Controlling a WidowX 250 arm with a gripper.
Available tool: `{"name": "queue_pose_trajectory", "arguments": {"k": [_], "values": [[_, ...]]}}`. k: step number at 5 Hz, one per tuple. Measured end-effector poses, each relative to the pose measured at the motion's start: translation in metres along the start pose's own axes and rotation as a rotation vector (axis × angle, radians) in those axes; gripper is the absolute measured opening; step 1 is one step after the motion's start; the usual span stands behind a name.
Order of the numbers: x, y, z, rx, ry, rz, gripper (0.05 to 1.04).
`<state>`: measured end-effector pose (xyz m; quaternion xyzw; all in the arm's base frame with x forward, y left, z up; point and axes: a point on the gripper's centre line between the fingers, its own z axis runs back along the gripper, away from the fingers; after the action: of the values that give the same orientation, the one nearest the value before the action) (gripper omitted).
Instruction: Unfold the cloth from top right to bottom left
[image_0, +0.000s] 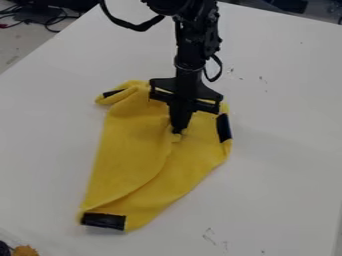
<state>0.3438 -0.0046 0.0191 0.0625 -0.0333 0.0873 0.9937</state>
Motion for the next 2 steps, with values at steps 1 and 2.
{"name": "queue_pose_trajectory", "arguments": {"k": [1,2], "values": [[0.003,0.010,0.041,0.008,-0.084,0.051,0.056],[-0.005,0.028,0.056,0.003,-0.113,0.125,0.056]]}}
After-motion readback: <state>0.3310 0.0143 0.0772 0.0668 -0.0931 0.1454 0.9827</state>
